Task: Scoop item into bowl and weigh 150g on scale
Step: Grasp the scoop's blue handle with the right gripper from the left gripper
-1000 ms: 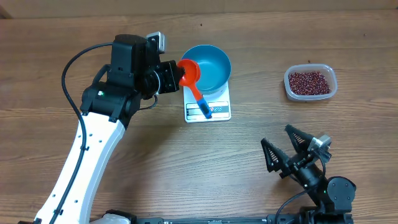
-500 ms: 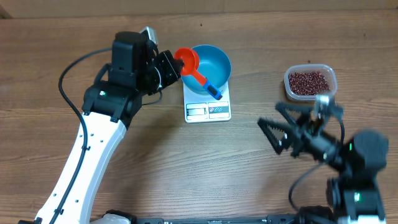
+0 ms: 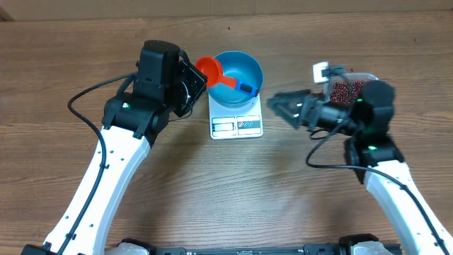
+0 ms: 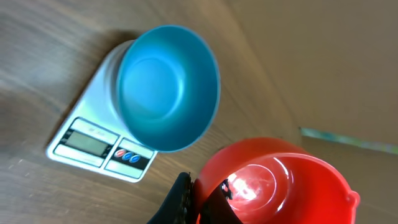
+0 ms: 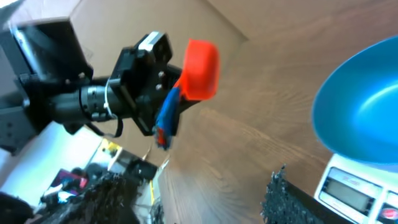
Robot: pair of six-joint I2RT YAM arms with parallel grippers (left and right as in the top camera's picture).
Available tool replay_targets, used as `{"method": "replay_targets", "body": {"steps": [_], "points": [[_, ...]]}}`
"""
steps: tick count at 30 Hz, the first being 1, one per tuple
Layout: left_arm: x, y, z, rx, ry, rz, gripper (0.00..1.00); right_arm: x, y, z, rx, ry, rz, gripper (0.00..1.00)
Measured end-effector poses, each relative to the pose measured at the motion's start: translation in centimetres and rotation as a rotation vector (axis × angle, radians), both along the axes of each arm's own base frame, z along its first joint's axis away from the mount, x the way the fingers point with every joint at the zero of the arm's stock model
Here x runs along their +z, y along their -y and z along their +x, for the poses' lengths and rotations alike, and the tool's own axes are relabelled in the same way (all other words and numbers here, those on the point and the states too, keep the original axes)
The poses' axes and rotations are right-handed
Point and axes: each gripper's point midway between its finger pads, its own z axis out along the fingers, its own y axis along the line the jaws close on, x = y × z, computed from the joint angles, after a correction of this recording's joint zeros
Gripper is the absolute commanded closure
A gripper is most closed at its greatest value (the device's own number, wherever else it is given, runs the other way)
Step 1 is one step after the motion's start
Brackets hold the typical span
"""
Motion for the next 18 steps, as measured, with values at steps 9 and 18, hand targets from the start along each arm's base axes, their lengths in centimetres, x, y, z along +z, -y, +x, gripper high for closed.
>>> {"method": "replay_targets", "body": {"steps": [9,18], "points": [[-5.3,0.6,0.0,-0.060,-0.147,0.064,0.96,-2.7,-4.5,-0.4,-0.082,-0.094,-0.084,0.49],[-6.0,3.6,-0.8,-0.231,-0.123,0.082,0.96,-3.7,-4.2,0.6,-0.182,-0.112,-0.128,0.60]]}}
